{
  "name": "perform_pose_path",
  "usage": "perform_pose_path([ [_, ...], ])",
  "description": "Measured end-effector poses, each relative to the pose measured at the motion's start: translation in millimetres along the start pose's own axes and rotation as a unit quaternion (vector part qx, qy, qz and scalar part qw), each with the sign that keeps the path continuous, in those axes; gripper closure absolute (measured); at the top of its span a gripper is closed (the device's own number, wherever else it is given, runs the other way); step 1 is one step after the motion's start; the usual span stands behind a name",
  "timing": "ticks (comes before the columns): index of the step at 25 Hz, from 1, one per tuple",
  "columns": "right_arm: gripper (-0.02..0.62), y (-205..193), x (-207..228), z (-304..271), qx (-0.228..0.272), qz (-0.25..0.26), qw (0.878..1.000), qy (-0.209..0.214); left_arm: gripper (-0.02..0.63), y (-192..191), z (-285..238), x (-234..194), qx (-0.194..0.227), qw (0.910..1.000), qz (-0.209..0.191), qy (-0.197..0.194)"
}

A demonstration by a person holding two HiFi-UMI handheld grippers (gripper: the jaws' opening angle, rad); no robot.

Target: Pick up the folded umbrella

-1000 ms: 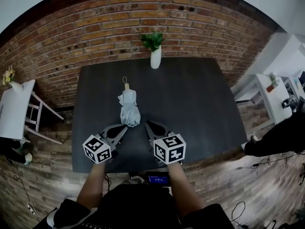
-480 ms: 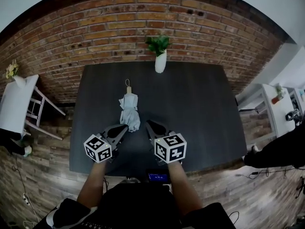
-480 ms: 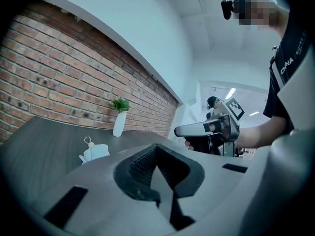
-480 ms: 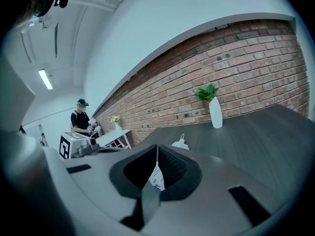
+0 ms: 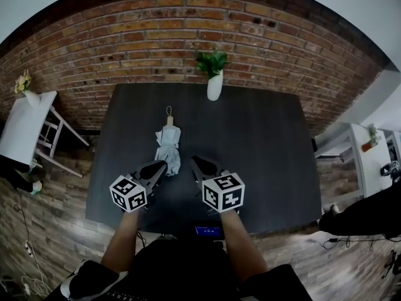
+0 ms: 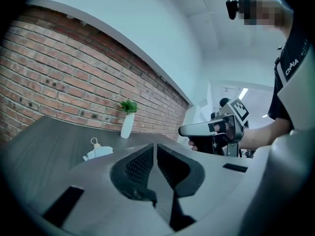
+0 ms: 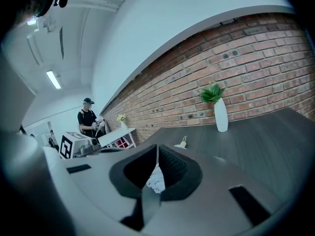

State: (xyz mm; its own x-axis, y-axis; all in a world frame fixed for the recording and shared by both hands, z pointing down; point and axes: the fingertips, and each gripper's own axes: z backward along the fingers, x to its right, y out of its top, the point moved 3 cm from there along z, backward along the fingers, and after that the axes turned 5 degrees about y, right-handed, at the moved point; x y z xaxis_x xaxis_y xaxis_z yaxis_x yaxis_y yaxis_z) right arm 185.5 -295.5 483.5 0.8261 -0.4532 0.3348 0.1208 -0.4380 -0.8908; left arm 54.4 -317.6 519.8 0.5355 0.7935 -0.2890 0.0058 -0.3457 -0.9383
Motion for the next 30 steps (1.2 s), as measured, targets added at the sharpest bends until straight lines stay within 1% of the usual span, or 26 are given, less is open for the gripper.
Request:
perform_pose_path([
  [1,0.584,0.4,1.3,-1.2,-0.002,0.001,1.000,0.004,0.599,-0.1,-1.3,-2.9,0.000,1.0000,0.003,0.009],
  [3,0.584,1.1,3.8,-4.2,-0.005,0.003,1.000,0.010,0.565,-1.8,-4.1,-10.5,-0.005,0.9995,0.011,0.030],
  [5,0.584,1.6,6.4,-7.6,-0.009,0.005,1.000,0.017,0.549,-4.9,-6.8,-18.9,-0.013,0.9986,0.018,0.049],
  [6,0.584,2.1,7.9,-9.2,-0.011,0.006,1.000,0.020,0.499,-6.8,-8.7,-22.8,-0.018,0.9980,0.023,0.057],
  [7,0.584,2.7,9.6,-10.8,-0.013,0.007,1.000,0.024,0.471,-9.0,-11.2,-26.5,-0.024,0.9973,0.027,0.064],
  [10,0.584,5.0,16.4,-15.6,-0.019,0.011,0.999,0.034,0.408,-17.6,-22.0,-37.4,-0.047,0.9943,0.031,0.090],
  [11,0.584,5.8,19.2,-17.4,-0.021,0.012,0.999,0.038,0.369,-21.1,-26.9,-40.5,-0.056,0.9932,0.031,0.097],
  [12,0.584,6.4,21.9,-19.4,-0.024,0.014,0.999,0.041,0.351,-24.9,-32.2,-43.3,-0.065,0.9922,0.031,0.101],
  [14,0.584,7.0,27.0,-24.2,-0.031,0.016,0.998,0.048,0.283,-32.7,-43.0,-48.6,-0.083,0.9902,0.031,0.108],
  [16,0.584,7.1,32.4,-29.3,-0.039,0.019,0.998,0.054,0.249,-37.9,-52.8,-54.3,-0.094,0.9878,0.033,0.120],
  [20,0.584,6.0,44.4,-40.8,-0.054,0.023,0.996,0.064,0.247,-44.4,-67.4,-71.3,-0.114,0.9794,0.023,0.165],
  [21,0.584,5.7,47.2,-44.1,-0.058,0.024,0.996,0.067,0.229,-46.3,-71.1,-76.2,-0.119,0.9769,0.021,0.176],
  [23,0.584,5.0,52.2,-51.1,-0.064,0.025,0.995,0.072,0.225,-50.0,-77.8,-84.9,-0.128,0.9722,0.021,0.195],
  [26,0.584,3.0,57.6,-62.1,-0.075,0.026,0.994,0.080,0.210,-58.2,-87.0,-93.6,-0.146,0.9656,0.019,0.214],
  [30,0.584,0.4,61.8,-74.0,-0.087,0.030,0.992,0.092,0.210,-70.2,-99.0,-100.2,-0.173,0.9573,0.017,0.231],
])
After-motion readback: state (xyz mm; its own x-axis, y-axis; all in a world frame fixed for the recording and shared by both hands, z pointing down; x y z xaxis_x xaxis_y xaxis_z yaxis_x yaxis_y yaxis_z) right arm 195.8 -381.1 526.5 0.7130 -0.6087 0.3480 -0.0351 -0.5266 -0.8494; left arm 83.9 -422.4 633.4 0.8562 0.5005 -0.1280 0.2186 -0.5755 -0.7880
